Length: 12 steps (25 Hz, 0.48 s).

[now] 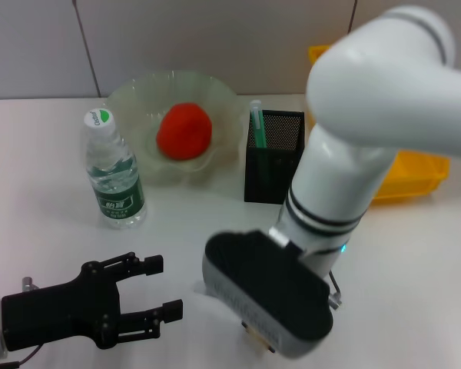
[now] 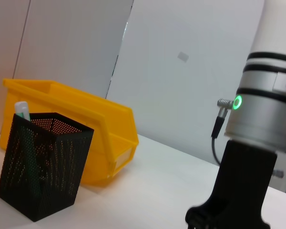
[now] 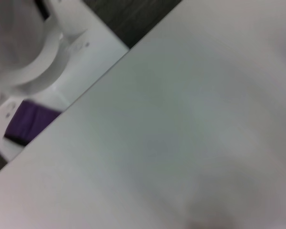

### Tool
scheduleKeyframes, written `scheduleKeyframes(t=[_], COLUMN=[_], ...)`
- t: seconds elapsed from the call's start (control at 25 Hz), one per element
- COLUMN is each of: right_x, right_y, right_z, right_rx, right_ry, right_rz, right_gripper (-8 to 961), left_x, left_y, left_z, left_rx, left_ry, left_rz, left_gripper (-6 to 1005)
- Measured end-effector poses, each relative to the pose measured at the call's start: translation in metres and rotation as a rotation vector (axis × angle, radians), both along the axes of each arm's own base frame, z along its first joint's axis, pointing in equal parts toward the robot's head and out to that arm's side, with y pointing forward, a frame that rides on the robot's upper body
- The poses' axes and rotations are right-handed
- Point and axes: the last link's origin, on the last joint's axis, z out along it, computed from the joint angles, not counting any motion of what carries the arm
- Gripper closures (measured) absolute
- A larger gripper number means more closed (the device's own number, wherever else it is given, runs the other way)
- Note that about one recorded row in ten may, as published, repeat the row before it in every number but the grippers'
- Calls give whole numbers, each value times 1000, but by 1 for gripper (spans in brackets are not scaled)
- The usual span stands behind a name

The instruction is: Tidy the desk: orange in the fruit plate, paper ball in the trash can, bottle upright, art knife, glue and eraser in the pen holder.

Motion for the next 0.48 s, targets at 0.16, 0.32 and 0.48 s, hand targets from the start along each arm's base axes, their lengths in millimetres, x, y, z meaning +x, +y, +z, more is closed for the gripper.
scheduleKeyframes(t=[0.16, 0.32, 0.48], right_x=[-14, -22, -24], right_y=[10, 26, 45], right_z=[19, 41, 66], right_rx=[41, 127, 244], right_ry=[75, 174, 273], right_rz=[-91, -187, -281], right_gripper=[530, 529, 530], left_x=[0, 0, 0], left_y=[0, 0, 0], left_z=[0, 0, 1], left_rx=[0, -1, 0], left_ry=[0, -1, 1], left_rz=[0, -1, -1], left_gripper=[169, 169, 169])
